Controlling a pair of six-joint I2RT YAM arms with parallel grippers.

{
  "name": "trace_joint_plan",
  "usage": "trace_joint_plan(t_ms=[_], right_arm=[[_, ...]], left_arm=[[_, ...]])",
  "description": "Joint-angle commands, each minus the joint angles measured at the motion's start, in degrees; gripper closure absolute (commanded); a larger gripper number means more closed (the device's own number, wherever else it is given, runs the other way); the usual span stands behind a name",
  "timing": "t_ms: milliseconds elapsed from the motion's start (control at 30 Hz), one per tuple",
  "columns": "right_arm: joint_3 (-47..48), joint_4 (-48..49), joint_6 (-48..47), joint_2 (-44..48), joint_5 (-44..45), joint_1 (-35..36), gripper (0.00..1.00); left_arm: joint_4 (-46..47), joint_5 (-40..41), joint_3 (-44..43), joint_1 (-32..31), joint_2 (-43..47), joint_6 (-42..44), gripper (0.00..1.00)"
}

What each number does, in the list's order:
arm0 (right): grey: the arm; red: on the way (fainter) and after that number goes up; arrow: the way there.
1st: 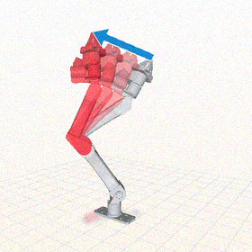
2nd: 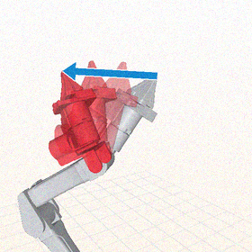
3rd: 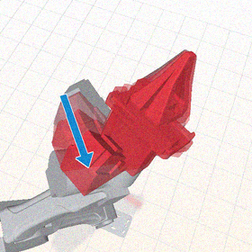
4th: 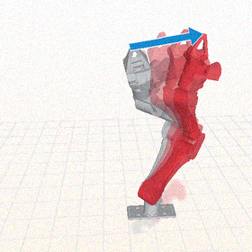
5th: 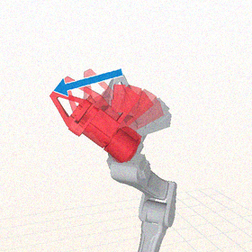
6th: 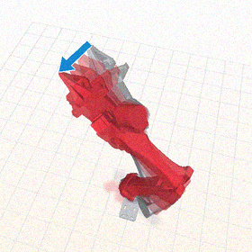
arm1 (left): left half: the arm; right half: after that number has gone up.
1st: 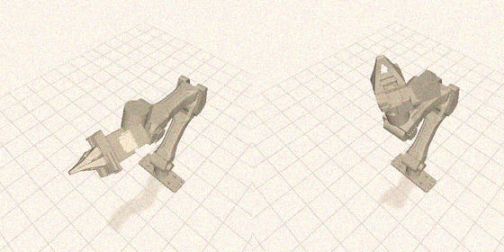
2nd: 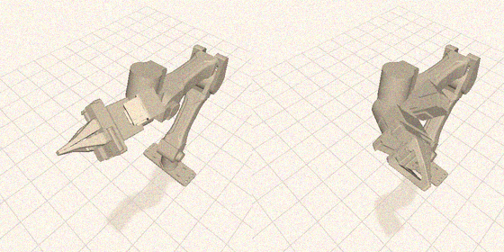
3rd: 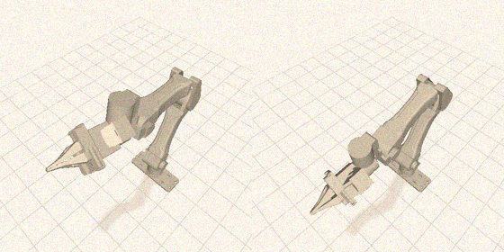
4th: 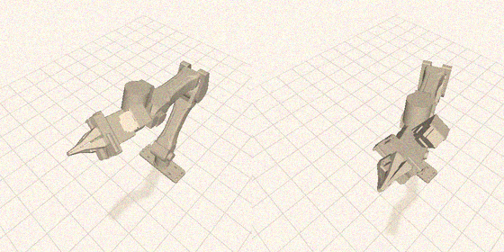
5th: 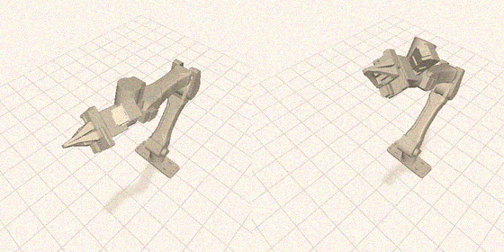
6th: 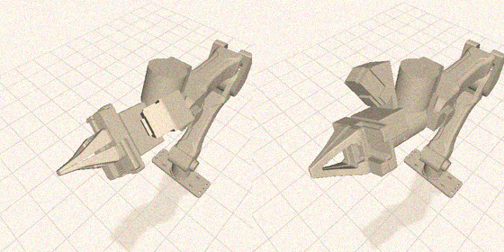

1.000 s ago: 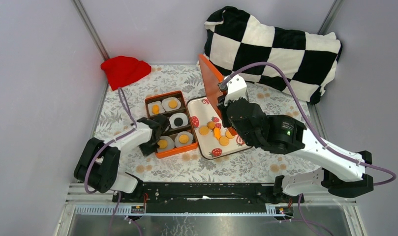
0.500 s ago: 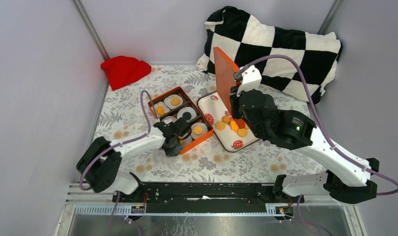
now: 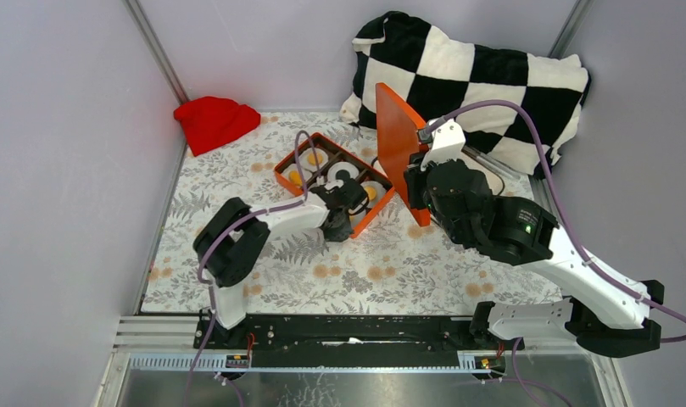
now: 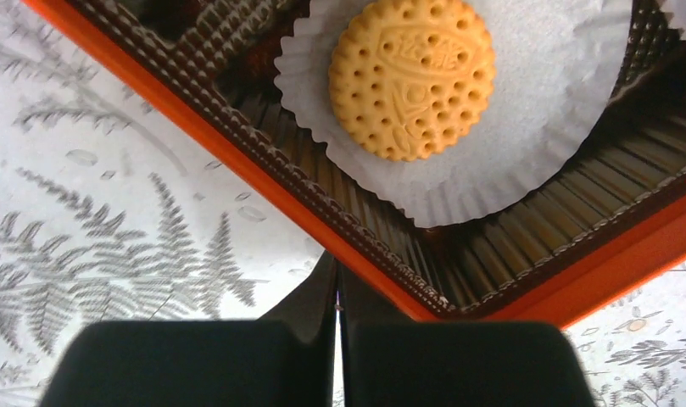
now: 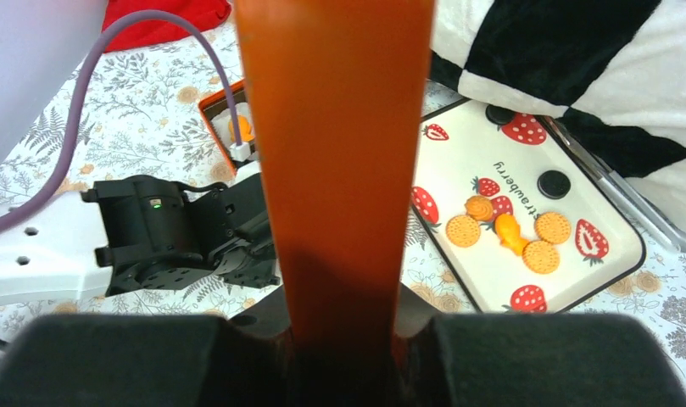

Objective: Pack the cookies

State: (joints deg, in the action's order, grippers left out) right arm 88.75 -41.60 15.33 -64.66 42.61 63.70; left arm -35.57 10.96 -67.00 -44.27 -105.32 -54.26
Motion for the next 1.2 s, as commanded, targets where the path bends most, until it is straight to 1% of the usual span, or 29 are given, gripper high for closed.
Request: trace_joint_plan(t_ms=[0, 67, 200, 333, 367, 467, 533, 667, 800, 933, 1033, 1167], right_arm=[[-0.2, 4.2, -0.2, 0.8, 3.6, -0.5, 1.00], [-1.1, 6.0, -0.9, 0.9, 3.8, -0.7, 1.00], [-1.7, 8.2, -1.7, 0.4, 3.7, -1.3, 1.00], [-2.9, 9.6, -1.1, 0.2, 2.6, -1.7, 1.00], [-3.3, 10.0, -1.0, 0.3, 2.1, -1.8, 1.00], [-4.1, 10.5, -0.7, 0.2, 1.4, -2.2, 1.00], [-4.3, 10.7, -0.5, -0.1, 0.5, -2.6, 1.00], [-4.8, 11.4, -0.4, -0.8, -1.3, -3.1, 1.00], [-6.0, 12.2, -0.3, -1.3, -2.6, -3.6, 1.00], [-6.9, 12.3, 0.0, -1.6, -3.1, -4.2, 1.00], [-7.8, 12.5, 0.4, -1.7, -4.1, -4.9, 1.00], [-9.0, 12.9, 0.6, -1.8, -5.4, -5.4, 1.00]], left_arm=[[13.3, -1.2, -7.1, -0.6, -2.7, 6.0, 1.00], [11.5, 0.3, -9.8, -0.6, -0.7, 7.6, 1.00], [3.6, 7.4, -15.8, 0.5, 5.3, 8.7, 1.00], [0.4, 8.6, -19.1, 6.8, 7.6, 10.2, 1.00], [-0.1, 8.9, -19.9, 9.7, 7.1, 10.3, 1.00], [0.7, 10.3, -21.5, 15.6, 3.9, 11.7, 1.00], [1.3, 12.7, -23.4, 18.4, -0.2, 13.2, 1.00], [0.2, 14.8, -29.2, 22.6, -7.6, 14.7, 1.00], [-1.7, 15.2, -34.9, 25.3, -13.9, 15.6, 1.00], [-4.5, 18.5, -37.9, 27.2, -17.6, 15.7, 1.00], [-5.7, 20.1, -36.8, 28.3, -17.4, 14.2, 1.00], [-8.2, 23.4, -32.9, 29.2, -14.6, 11.8, 1.00]])
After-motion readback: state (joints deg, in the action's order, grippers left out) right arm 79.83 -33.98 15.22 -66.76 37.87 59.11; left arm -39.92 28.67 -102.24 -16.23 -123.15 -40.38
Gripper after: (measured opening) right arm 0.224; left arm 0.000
